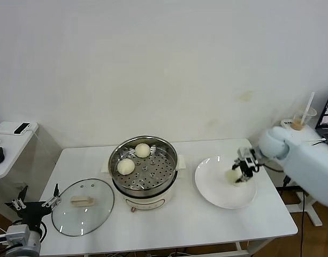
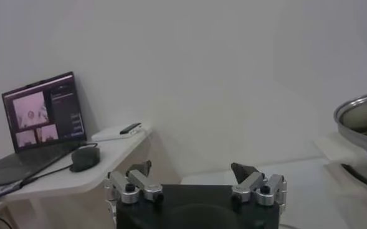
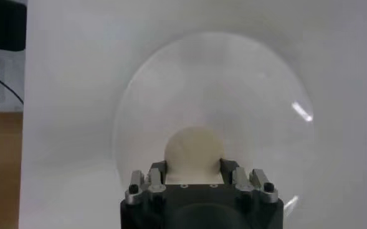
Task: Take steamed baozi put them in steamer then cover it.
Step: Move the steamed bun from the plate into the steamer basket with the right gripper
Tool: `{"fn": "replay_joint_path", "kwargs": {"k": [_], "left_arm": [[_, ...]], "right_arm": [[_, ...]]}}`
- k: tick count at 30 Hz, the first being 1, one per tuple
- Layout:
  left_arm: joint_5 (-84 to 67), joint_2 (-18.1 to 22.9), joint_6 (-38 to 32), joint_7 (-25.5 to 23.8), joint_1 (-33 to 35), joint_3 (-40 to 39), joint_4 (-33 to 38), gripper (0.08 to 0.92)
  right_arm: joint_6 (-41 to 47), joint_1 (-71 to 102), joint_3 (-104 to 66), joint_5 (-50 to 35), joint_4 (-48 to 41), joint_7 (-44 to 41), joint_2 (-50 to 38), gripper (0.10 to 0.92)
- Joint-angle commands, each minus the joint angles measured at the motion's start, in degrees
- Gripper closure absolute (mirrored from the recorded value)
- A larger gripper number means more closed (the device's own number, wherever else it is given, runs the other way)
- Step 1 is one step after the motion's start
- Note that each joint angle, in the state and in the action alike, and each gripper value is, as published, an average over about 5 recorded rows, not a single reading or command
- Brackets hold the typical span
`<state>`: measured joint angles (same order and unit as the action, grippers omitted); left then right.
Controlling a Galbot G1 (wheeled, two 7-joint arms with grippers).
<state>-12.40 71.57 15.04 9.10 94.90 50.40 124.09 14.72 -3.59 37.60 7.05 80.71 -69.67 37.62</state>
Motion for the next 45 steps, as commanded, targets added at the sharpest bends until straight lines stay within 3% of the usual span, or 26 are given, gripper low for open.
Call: {"fn": "replay_joint_path", "kwargs": {"k": [1,14,21,37,45], "left_arm": [[0.2,0.2,0.1,0.0,-0.1,-0.1,0.2,0.177],[0.5,0.5,0.5,0.1,-0.1,0.9,1.5,0.177],[0.5,1.0,0.5,0.0,0.0,1.5,2.0,0.177],[0.2,1.2,0.2,0.0,0.5,3.9,2.4,0.177],[0.1,1.5,0.1,0.1,0.6,4.1,2.5,0.177]], "right_arm": [[0.7,-24.1,12.1,-9.5,-0.2,-0.5,9.4,0.474],[2.0,-27.6,21.0,-16.4,-5.4,4.5,33.1,0.470],[-1.6,-22.8,24.3,-14.7,-8.8,7.5,40.7,0.468],[-17.8,-17.8,30.8,-2.7,-6.1,9.9,41.6,0.474],[-23.8,-18.9,31.0,-1.1,-3.5,9.4,38.8,0.474]]}}
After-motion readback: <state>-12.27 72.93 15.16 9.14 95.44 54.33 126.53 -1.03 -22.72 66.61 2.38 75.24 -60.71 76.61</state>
